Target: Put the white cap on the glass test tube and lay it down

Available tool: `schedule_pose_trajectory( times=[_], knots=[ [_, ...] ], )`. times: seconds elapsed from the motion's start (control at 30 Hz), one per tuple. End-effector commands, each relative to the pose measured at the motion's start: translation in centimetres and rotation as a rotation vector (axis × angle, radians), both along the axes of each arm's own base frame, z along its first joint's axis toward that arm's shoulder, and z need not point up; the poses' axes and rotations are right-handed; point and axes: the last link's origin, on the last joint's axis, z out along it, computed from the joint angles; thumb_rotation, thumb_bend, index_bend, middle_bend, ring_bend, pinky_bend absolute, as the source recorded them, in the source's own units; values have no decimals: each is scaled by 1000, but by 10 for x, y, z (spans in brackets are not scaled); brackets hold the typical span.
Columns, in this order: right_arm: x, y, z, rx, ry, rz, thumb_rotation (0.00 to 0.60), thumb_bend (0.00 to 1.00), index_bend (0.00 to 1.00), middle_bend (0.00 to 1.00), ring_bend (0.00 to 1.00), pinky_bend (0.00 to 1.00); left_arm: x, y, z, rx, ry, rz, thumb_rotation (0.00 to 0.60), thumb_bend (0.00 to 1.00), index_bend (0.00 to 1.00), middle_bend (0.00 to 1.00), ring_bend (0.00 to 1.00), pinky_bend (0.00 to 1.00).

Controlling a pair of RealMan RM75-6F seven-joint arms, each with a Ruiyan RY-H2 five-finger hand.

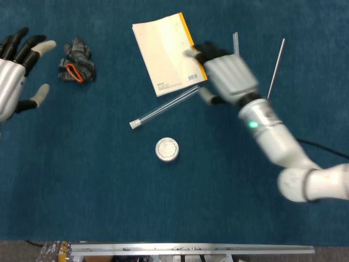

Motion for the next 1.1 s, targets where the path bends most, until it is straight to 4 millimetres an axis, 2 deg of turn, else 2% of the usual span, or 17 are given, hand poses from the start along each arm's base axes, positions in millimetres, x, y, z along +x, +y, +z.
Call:
schedule_pose_trajectory(
  times=[0.03,0.37,0.6,0.87,1.1],
  knots=[
    [-38,16,41,-76,32,-15,600,329,150,118,21,211,-10,-3,2,45,34,36,600,339,162,145,0,81],
    [-130,66,117,-217,122,-100,600,300,150,118,21,211,-40,-25,5,155,152,111,600,339,162,145,0,81],
    [-181,104,153,-294,124,-188,600,291,150,121,21,211,-60,-48,11,183,168,176,600,338,162,145,0,81],
    [-211,146,180,-374,129,-239,600,291,150,123,21,211,-77,-85,14,228,165,215,600,339,162,147,0,81],
    [-223,163,191,-411,90,-277,600,291,150,127,21,211,-80,-103,18,245,163,216,600,338,177,155,0,81]
  ],
)
